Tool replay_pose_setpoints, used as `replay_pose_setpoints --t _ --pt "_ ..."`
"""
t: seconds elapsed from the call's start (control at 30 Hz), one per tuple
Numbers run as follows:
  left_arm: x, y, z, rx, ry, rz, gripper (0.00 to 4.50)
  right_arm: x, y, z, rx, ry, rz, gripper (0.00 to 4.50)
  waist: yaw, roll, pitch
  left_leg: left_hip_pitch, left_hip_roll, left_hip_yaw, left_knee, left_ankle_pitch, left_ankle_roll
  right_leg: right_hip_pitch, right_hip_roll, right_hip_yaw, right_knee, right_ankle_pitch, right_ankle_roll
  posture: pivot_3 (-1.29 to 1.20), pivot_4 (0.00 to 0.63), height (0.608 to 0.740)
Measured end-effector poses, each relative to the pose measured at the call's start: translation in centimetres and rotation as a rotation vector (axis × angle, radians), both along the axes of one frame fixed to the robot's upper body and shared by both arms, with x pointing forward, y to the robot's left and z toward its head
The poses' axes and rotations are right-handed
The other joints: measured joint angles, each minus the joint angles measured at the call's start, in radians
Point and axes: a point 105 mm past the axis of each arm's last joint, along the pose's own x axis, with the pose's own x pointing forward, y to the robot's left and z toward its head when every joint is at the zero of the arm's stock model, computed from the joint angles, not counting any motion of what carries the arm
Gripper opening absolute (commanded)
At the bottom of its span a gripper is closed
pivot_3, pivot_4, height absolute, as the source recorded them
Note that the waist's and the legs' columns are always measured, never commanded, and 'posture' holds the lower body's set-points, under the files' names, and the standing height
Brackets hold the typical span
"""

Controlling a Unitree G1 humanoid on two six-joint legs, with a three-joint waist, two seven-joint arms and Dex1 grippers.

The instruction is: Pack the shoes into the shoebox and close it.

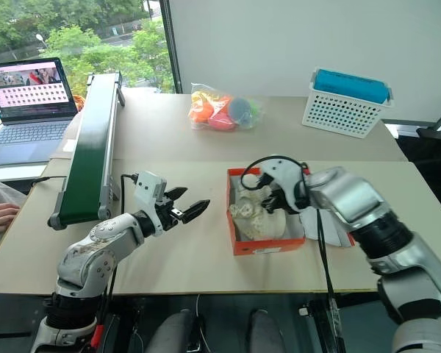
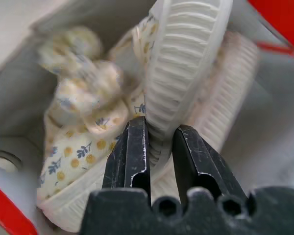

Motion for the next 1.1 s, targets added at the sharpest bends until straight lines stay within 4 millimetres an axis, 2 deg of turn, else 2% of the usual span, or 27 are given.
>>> replay_pose_setpoints --t 0.07,0.23,0.43,0.53,0.67,0.83,0.93,1.1 --pt "0.1 0.1 -0.1 0.004 0.001 0.004 4.46 0.0 1.5 -0.8 -0.026 -0.014 0.045 0.57 0.000 0.000 0.000 0.003 0.000 0.000 0.000 0.000 0.000 0.004 0.000 -0.001 -0.002 0.000 0.000 0.00 0.150 0.708" --pt "0.2 0.2 -0.1 0.009 0.002 0.016 4.46 0.1 3.1 -1.8 -0.045 -0.037 0.073 0.57 -0.014 -0.006 -0.007 0.013 0.002 0.000 -0.004 -0.001 -0.001 0.011 0.000 -0.001 -0.005 0.000 -0.001 0.00 0.150 0.708" --pt "0.2 0.3 -0.1 0.012 0.001 0.023 4.46 0.5 4.4 -3.5 0.014 -0.005 0.032 0.57 -0.038 -0.012 -0.023 0.034 0.009 0.001 -0.010 -0.009 -0.016 0.024 0.004 -0.002 -0.007 -0.009 -0.004 0.00 0.150 0.708" --pt "0.1 0.1 -0.1 0.014 -0.001 0.015 4.46 0.9 4.6 -4.0 0.120 0.027 -0.045 0.57 -0.044 -0.013 -0.033 0.038 0.017 0.005 -0.009 -0.012 -0.022 0.025 0.006 -0.007 -0.007 -0.009 -0.006 0.00 0.150 0.708" --pt "0.0 -0.2 -0.1 0.016 -0.002 -0.001 4.46 1.4 4.1 -3.5 0.289 0.097 -0.176 0.57 -0.048 -0.012 -0.034 0.036 0.020 0.005 -0.010 -0.012 -0.024 0.024 0.011 -0.006 -0.006 -0.008 -0.011 0.00 0.150 0.708" --pt "-0.2 -0.7 -0.2 0.021 0.003 -0.030 4.50 1.1 3.2 -2.2 0.445 0.156 -0.288 2.30 -0.041 -0.002 -0.028 0.028 0.021 0.005 -0.010 -0.011 -0.025 0.016 0.012 -0.007 -0.004 -0.006 -0.021 0.00 0.150 0.708" --pt "-0.2 -0.9 -0.2 0.028 0.001 -0.049 4.50 0.7 2.9 -1.2 0.509 0.173 -0.332 3.26 -0.027 0.001 -0.025 0.018 0.019 0.007 -0.009 -0.006 -0.017 0.005 0.012 -0.005 -0.001 -0.002 -0.016 0.00 0.150 0.708" --pt "-0.1 -1.0 -0.1 0.030 0.002 -0.063 4.50 -0.2 2.6 0.3 0.547 0.182 -0.349 3.26 -0.021 0.005 -0.023 0.010 0.018 0.006 -0.008 -0.006 -0.016 -0.002 0.012 -0.006 -0.001 -0.002 -0.016 0.00 0.150 0.708"
